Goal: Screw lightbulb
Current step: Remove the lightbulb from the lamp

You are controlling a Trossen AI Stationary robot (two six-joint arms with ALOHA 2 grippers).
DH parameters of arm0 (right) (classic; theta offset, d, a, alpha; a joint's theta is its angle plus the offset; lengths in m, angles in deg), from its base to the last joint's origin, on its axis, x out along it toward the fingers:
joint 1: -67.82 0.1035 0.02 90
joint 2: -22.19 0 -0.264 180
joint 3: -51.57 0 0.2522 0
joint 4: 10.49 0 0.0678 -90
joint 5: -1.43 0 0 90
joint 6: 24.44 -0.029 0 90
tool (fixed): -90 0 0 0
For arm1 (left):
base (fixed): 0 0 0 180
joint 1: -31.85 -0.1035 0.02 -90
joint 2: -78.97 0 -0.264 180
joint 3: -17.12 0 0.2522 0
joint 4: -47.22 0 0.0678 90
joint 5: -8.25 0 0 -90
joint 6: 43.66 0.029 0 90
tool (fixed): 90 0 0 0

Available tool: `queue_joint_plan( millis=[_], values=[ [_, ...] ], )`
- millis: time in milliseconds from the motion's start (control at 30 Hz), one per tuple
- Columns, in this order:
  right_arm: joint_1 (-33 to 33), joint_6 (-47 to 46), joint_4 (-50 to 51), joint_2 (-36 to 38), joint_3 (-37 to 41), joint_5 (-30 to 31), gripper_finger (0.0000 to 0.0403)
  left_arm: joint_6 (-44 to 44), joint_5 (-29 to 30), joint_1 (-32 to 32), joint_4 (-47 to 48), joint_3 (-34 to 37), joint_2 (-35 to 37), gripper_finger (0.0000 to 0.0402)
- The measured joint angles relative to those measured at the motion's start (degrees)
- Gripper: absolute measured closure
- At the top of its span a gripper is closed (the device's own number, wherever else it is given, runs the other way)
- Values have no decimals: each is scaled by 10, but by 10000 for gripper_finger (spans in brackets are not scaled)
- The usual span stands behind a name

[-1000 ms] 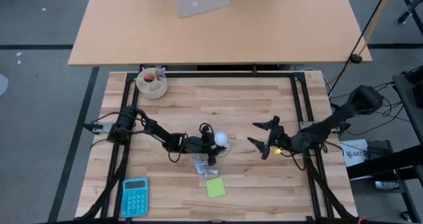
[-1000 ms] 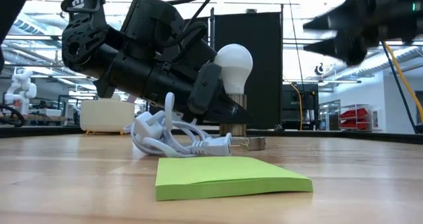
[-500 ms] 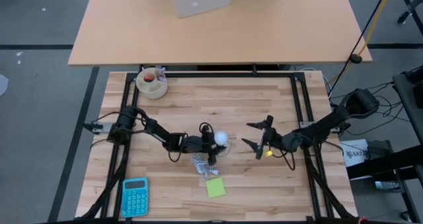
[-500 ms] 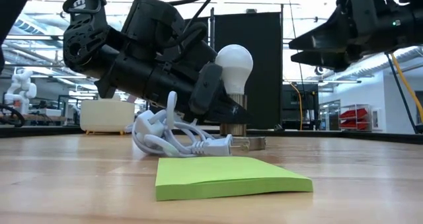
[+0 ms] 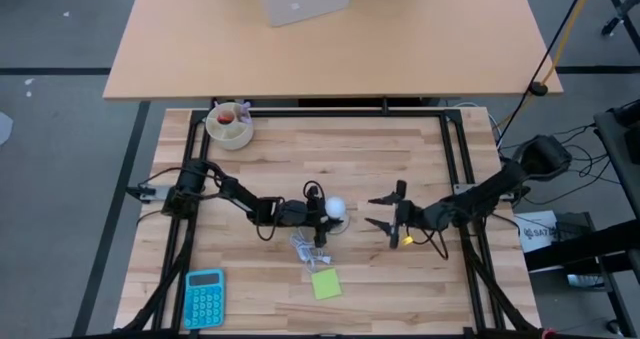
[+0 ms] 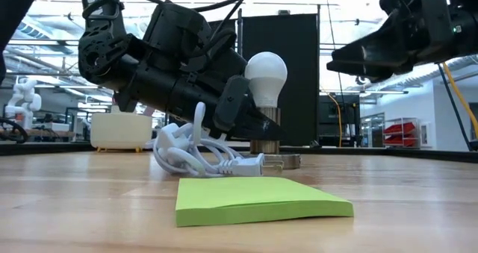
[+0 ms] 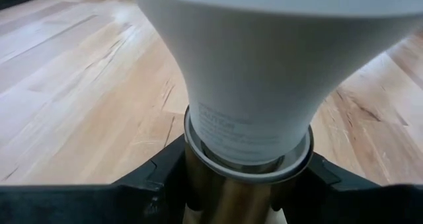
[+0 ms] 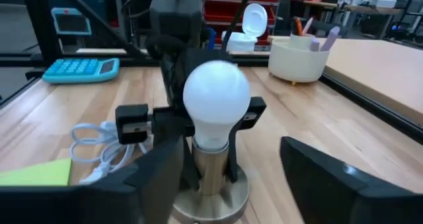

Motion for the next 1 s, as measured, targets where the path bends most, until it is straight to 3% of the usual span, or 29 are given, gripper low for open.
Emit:
queue_joint_plan(
  millis=[167,367,433,733,1000],
  values=[
    [0,0,-40,-46,0,1,244,9,-7,-1,0,0,0,220],
    [-14,-1,-114,-106,0,0,377,14,-12,-3,0,0,0,220],
    [-16,0,-140,-122,0,-3,394,14,-12,-3,0,0,0,220],
    [-32,-69,-182,-181,-25,-28,379,14,-12,-3,-3,0,0,220],
    [-35,-71,-177,-218,-62,-42,258,13,-12,-2,-3,0,0,220]
  ],
)
